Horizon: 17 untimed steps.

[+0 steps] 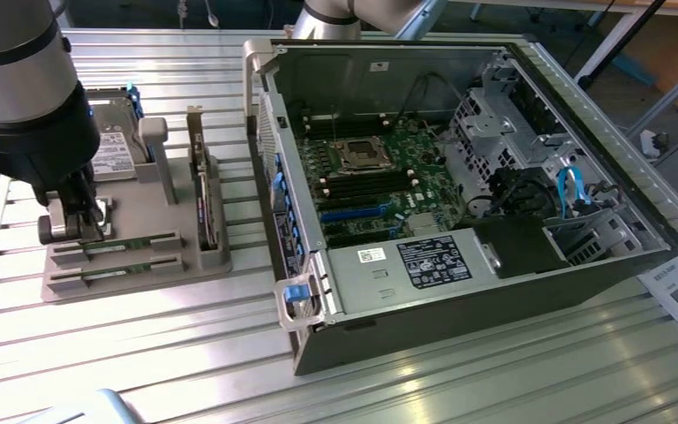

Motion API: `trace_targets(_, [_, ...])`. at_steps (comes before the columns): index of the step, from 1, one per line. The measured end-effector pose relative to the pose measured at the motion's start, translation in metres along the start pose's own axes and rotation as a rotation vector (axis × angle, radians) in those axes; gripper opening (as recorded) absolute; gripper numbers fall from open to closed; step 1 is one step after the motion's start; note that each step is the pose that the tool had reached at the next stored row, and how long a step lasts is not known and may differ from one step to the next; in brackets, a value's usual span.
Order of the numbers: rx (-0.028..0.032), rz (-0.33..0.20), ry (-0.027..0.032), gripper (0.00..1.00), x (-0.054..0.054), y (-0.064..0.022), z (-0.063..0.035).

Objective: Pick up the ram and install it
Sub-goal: 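Pick up the ram and move it above insertion slot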

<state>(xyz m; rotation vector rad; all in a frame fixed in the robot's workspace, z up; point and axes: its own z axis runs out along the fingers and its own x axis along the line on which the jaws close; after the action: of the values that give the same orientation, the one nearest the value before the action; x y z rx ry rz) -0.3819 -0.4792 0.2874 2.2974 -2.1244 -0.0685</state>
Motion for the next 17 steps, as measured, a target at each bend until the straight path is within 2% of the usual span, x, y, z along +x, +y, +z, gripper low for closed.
trace_targets(2, [0.0003,0.000,0.0001,0.30,0.000,-0.0001,0.0045])
trace_targets(4, [0.0004,-0.002,0.0001,0.30,0.001,-0.0004,0.0131])
trace_targets(7, [0.0003,-0.003,0.0002,0.30,0.002,-0.0006,0.0187])
trace_targets(17, [0.0003,-0.004,0.0002,0.30,0.004,-0.0009,0.0302])
